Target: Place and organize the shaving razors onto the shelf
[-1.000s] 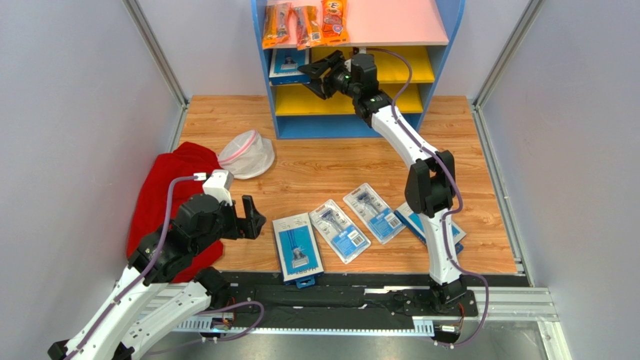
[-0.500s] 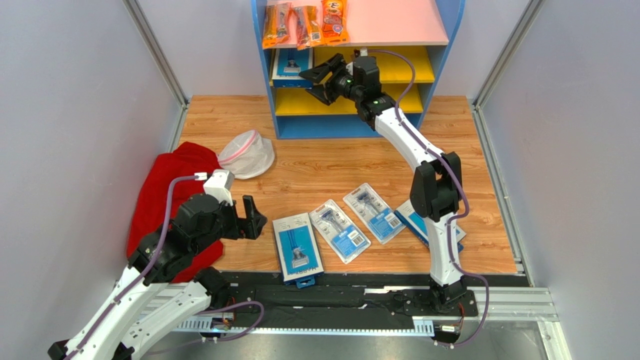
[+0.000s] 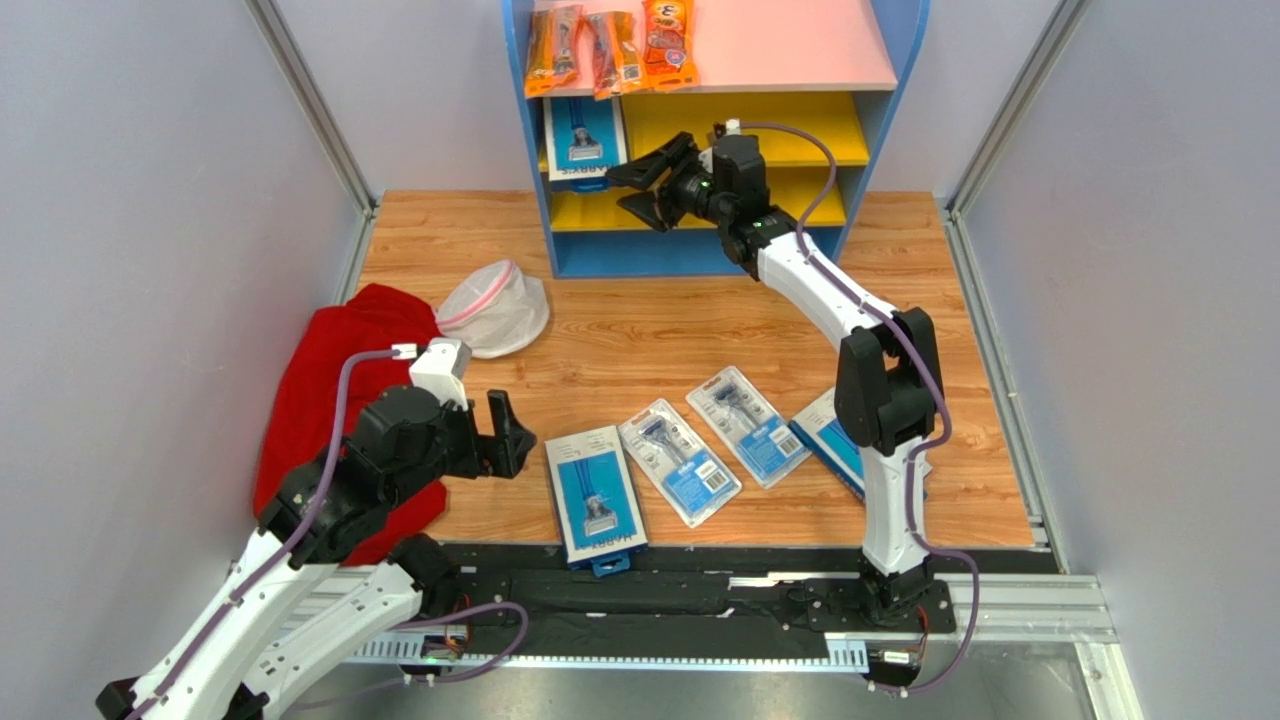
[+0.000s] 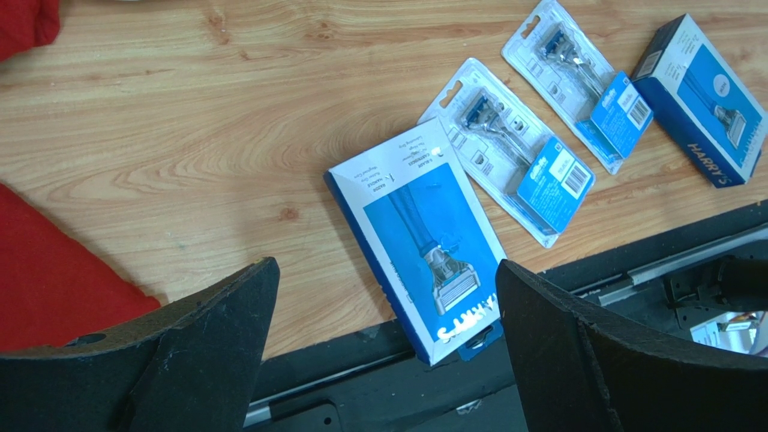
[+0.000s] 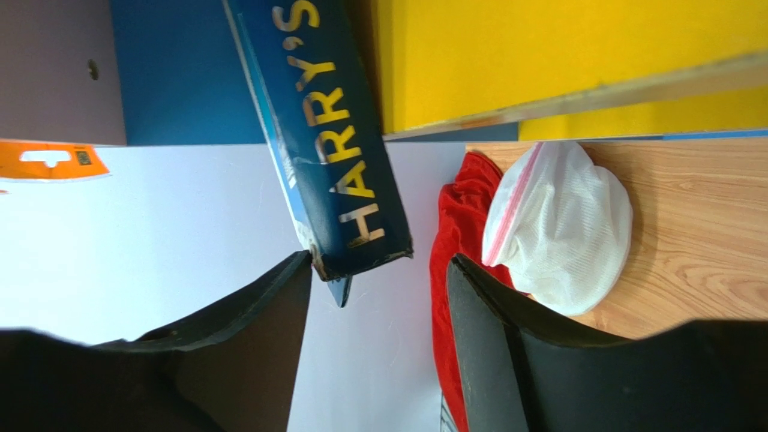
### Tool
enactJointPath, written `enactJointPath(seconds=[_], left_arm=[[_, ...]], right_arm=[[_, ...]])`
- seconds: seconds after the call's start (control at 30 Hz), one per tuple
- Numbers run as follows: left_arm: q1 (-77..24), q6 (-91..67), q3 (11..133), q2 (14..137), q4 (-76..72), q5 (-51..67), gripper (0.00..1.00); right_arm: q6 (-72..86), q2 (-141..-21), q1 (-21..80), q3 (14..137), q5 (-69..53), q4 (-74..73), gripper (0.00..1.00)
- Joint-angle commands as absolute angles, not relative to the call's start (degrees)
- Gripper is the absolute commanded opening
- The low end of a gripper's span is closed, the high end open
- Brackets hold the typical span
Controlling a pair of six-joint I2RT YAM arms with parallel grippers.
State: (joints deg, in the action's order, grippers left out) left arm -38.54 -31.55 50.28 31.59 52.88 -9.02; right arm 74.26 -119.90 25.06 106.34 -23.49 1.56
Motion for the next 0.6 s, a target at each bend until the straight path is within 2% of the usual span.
enactJointPath(seconds=[0.0,0.23,0.57], left_arm=[[-38.4,-30.2,49.9,31.9,51.0,-8.5,0.98],[-38.5,-30.2,49.8,32.0,51.0,-8.5,0.98],[-38.5,-30.2,49.8,31.9,51.0,-8.3,0.98]], right_arm=[[76.5,-117.6,25.1,106.2,-23.6,7.2,0.56],[77.3,-122.0,25.0,113.9,-23.7,5.7,0.49],[80.7,-130.8,25.1,124.8,-24.0,2.9,0.46]])
